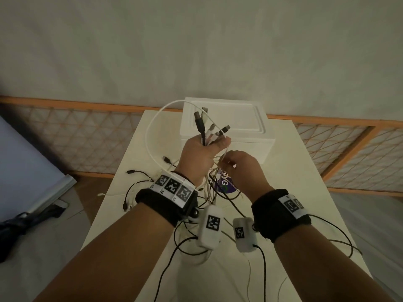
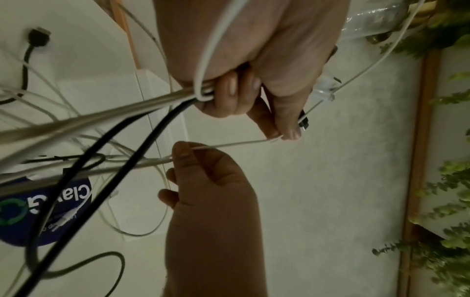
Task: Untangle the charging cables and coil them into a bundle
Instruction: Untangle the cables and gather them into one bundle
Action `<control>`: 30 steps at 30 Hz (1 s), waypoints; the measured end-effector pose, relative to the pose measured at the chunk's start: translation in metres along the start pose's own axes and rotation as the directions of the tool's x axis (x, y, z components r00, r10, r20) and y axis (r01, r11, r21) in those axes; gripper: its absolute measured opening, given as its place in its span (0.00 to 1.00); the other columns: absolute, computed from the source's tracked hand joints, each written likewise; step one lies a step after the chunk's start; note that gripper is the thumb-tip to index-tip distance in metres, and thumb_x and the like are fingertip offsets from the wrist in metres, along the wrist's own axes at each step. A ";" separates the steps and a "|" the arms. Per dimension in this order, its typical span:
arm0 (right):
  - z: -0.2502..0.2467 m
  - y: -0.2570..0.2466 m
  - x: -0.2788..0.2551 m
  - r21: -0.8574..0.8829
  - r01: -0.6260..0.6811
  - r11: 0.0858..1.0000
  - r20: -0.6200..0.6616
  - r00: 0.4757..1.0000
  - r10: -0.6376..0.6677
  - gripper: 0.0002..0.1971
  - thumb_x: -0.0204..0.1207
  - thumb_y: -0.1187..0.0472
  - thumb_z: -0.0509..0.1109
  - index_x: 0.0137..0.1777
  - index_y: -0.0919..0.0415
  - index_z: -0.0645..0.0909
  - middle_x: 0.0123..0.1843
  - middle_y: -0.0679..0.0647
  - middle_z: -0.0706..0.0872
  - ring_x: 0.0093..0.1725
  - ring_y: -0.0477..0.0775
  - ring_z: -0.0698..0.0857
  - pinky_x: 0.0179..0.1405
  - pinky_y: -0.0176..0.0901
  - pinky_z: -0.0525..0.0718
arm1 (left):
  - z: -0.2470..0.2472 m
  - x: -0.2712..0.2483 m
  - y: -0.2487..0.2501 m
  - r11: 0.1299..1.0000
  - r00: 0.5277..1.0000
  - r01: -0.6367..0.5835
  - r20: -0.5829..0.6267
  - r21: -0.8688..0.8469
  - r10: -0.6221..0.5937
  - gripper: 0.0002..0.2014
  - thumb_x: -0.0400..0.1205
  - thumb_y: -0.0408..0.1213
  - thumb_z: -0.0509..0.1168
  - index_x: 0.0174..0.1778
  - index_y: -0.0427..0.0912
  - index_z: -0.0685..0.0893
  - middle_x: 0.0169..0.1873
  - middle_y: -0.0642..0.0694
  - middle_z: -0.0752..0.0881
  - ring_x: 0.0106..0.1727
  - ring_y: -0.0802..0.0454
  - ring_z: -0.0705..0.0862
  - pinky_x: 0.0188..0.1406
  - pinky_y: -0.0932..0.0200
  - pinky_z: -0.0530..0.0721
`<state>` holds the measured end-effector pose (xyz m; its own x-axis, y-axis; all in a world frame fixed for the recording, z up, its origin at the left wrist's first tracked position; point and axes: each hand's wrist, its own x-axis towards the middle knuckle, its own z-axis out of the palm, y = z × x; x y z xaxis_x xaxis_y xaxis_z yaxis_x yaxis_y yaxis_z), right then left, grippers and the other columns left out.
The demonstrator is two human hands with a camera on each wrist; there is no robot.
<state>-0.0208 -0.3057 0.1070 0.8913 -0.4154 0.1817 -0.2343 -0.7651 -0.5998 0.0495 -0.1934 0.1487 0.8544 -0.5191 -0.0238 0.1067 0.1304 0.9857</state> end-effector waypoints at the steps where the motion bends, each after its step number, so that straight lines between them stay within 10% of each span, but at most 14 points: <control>1: -0.002 -0.001 0.002 -0.037 0.015 0.999 0.026 1.000 -0.014 0.05 0.77 0.59 0.70 0.47 0.59 0.85 0.46 0.53 0.86 0.46 0.53 0.83 0.46 0.42 0.77 | 0.001 -0.001 0.000 0.999 1.000 0.017 -0.020 -0.034 -0.018 0.04 0.76 0.36 0.74 0.41 0.40 0.87 0.33 0.47 0.85 0.16 0.62 0.68 0.17 0.70 0.65; 6: -0.015 -0.001 0.005 -0.029 0.001 1.000 0.100 0.995 0.002 0.06 0.79 0.62 0.66 0.46 0.61 0.83 0.39 0.51 0.85 0.42 0.54 0.83 0.41 0.41 0.76 | 0.004 -0.001 0.000 0.987 1.000 -0.014 0.005 -0.157 0.015 0.04 0.75 0.31 0.74 0.38 0.45 0.88 0.39 0.42 0.85 0.19 0.59 0.66 0.17 0.66 0.63; 9: -0.032 -0.014 0.006 0.178 -0.013 0.984 -0.063 0.998 0.025 0.06 0.79 0.65 0.64 0.42 0.59 0.81 0.34 0.47 0.85 0.37 0.49 0.84 0.40 0.42 0.81 | 0.001 -0.003 -0.015 0.998 0.996 0.003 0.088 0.069 -0.009 0.08 0.74 0.28 0.73 0.47 0.40 0.86 0.34 0.52 0.87 0.18 0.67 0.75 0.19 0.73 0.71; 11: -0.045 -0.031 0.004 0.351 0.033 0.936 -0.155 0.988 0.023 0.06 0.81 0.64 0.63 0.43 0.58 0.79 0.35 0.48 0.86 0.35 0.46 0.86 0.38 0.40 0.85 | 0.000 -0.002 -0.034 0.958 0.989 0.042 0.126 0.283 -0.080 0.06 0.76 0.34 0.74 0.36 0.45 0.84 0.21 0.57 0.83 0.19 0.67 0.74 0.24 0.70 0.71; 19: -0.107 -0.055 -0.013 0.676 0.317 0.665 -0.515 0.849 0.119 0.09 0.82 0.70 0.62 0.43 0.58 0.79 0.36 0.59 0.86 0.32 0.55 0.88 0.29 0.43 0.86 | -0.024 0.008 -0.085 0.676 0.978 0.007 0.135 0.737 -0.159 0.22 0.76 0.54 0.67 0.33 0.36 0.83 0.26 0.46 0.81 0.32 0.49 0.80 0.33 0.58 0.71; 26: -0.105 -0.023 -0.018 0.551 0.205 0.809 -0.491 0.863 0.116 0.20 0.82 0.71 0.59 0.37 0.45 0.79 0.33 0.43 0.86 0.31 0.42 0.83 0.24 0.32 0.80 | -0.022 0.010 -0.085 0.804 0.990 0.102 0.021 0.586 -0.141 0.13 0.70 0.47 0.76 0.25 0.46 0.80 0.25 0.50 0.81 0.29 0.55 0.78 0.37 0.58 0.76; 30: -0.128 0.019 -0.031 0.218 0.228 0.949 -0.667 0.744 -0.025 0.23 0.82 0.67 0.59 0.42 0.32 0.79 0.45 0.57 0.85 0.33 0.48 0.82 0.28 0.35 0.78 | -0.046 0.002 -0.090 0.802 0.985 0.168 -0.060 0.574 -0.164 0.12 0.76 0.47 0.73 0.35 0.42 0.84 0.26 0.50 0.82 0.30 0.51 0.78 0.33 0.56 0.73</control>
<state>-0.1022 -0.3701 0.1899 0.4105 -0.6181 0.6704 0.0653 -0.7134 -0.6977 0.0652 -0.1676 0.0519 0.8542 -0.4822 -0.1945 -0.0630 -0.4673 0.8819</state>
